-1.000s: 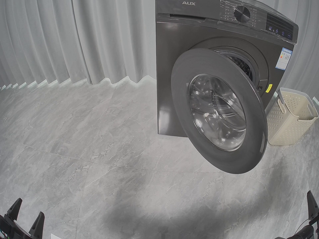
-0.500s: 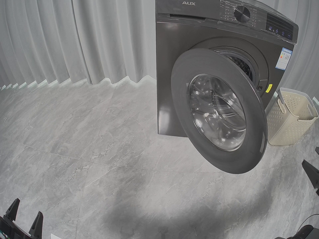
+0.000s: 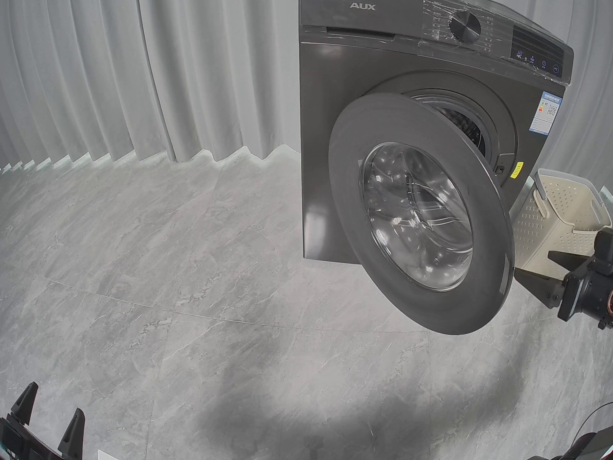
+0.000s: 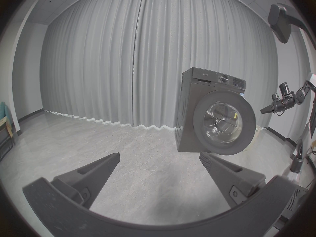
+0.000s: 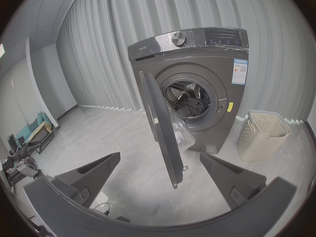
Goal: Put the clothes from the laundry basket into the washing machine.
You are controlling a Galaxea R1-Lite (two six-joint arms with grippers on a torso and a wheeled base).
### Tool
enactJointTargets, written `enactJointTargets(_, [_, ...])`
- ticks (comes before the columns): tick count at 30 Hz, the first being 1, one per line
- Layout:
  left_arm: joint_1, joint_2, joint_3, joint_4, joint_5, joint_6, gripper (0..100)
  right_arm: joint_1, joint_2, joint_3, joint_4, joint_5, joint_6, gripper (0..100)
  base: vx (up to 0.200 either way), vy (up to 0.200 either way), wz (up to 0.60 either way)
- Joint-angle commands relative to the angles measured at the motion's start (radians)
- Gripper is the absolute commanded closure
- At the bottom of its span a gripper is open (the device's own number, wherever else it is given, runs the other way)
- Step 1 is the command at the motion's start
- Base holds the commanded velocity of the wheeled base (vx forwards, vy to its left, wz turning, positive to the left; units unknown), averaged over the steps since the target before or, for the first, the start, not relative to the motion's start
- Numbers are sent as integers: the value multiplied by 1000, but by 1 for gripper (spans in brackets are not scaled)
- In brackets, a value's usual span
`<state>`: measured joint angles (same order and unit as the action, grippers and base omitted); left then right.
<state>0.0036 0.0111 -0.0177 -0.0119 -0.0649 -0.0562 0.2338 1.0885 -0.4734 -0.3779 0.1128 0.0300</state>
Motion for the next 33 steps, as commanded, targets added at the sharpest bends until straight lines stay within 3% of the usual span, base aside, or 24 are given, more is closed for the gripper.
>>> enactJointTargets(1, [-5, -3, 13, 6, 99, 22, 0, 10, 179, -59, -73, -35, -1, 0, 0, 0, 0])
enactJointTargets(3, [-5, -6, 16, 12, 30, 35, 0, 9, 203, -76, -73, -54, -1, 0, 0, 0, 0])
enactJointTargets(7, [-5, -10, 16, 12, 48, 49, 0, 4, 237, -88, -75, -73, -1, 0, 0, 0, 0])
enactJointTargets(11, [-4, -10, 16, 12, 48, 44, 0, -14, 255, -100, -76, -111, -2, 0, 0, 0, 0])
enactJointTargets(17, [-5, -10, 16, 12, 42, 45, 0, -133, 304, -113, -151, -125, -2, 0, 0, 0, 0])
enactJointTargets(25, [-5, -10, 16, 12, 40, 44, 0, -294, 283, -83, -177, -117, -48, 0, 0, 0, 0])
enactJointTargets(32, [-5, -10, 16, 12, 48, 47, 0, -265, 185, 19, -167, -51, -55, 0, 0, -86, 0])
enactJointTargets(33, [-4, -10, 16, 12, 46, 49, 0, -205, 143, 73, -164, -31, -65, 0, 0, -200, 0])
